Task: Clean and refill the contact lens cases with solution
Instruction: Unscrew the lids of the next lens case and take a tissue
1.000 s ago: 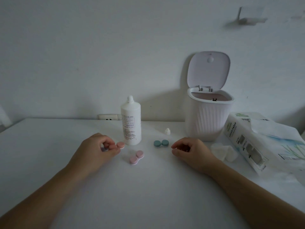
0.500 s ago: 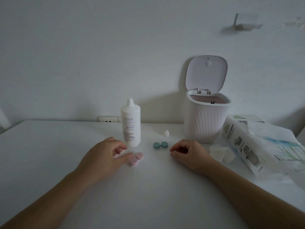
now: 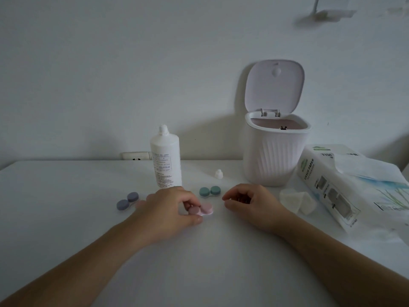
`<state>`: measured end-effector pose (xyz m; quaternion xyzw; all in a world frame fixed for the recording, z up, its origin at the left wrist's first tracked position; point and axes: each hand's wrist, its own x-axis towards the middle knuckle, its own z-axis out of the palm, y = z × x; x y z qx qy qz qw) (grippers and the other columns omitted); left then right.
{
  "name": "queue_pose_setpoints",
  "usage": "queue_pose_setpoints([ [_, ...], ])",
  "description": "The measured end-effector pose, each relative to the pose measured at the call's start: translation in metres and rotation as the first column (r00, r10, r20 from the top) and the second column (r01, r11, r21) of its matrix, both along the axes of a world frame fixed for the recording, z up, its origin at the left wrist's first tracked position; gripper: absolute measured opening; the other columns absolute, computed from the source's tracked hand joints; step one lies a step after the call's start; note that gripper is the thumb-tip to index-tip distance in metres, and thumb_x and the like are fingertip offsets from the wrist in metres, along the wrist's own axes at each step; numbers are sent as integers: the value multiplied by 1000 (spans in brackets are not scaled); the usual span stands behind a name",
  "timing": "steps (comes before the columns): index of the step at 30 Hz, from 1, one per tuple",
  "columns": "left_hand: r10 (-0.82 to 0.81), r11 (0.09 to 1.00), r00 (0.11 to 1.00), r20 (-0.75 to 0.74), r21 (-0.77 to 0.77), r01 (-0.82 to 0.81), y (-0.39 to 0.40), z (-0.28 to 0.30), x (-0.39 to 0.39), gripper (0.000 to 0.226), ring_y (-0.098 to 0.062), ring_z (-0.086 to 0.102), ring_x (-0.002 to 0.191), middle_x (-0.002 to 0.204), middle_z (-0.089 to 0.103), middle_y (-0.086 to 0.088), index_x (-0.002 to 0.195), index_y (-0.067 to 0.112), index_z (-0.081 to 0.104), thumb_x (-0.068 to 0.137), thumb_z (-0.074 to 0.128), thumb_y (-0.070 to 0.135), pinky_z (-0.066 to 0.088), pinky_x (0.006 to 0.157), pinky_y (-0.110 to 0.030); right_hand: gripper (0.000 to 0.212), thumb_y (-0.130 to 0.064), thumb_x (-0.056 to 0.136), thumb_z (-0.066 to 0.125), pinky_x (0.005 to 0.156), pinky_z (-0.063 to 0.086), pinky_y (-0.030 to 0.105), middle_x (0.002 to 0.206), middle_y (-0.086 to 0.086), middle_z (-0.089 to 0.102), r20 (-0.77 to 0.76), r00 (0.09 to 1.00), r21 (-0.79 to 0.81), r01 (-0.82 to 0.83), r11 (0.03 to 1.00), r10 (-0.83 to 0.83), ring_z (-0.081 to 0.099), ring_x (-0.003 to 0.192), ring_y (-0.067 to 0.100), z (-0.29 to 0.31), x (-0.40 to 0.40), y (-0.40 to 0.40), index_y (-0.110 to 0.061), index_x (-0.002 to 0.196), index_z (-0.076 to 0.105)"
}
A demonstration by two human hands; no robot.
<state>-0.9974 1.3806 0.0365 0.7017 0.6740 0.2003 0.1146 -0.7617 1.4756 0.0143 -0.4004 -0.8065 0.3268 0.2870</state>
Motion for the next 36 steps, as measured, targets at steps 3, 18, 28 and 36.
queue_pose_setpoints([
  [3,-30,999,999,25,-25,30,11,-2,9,23,5,60,83,100,54,40,90,53,63,72,73,63,40,74,-11,34,-60,76,75,61,46,19,76,-6,65,-51,997,-32,-68,997,66,53,62,-1,0,1,-5,-34,98,73],
  [18,-157,987,924,348,88,135,15,-22,14,27,14,55,71,92,63,29,81,40,74,66,93,27,39,64,-4,32,-58,74,74,53,39,17,72,-7,61,138,980,292,-176,940,140,55,65,12,-2,-6,-13,-28,85,72],
  [28,-141,987,940,310,115,110,17,-24,14,22,8,59,77,93,65,23,80,38,76,66,91,41,40,68,-5,32,-57,77,68,56,39,13,68,-10,59,179,975,306,-183,934,132,57,68,9,-2,-7,-15,-25,82,71],
  [36,-132,991,942,309,46,124,18,-20,13,20,7,57,75,93,64,22,82,36,76,69,91,35,39,68,-7,12,-33,89,71,61,40,18,75,-5,60,260,942,302,-289,908,214,55,71,13,3,-8,-19,-21,90,73],
])
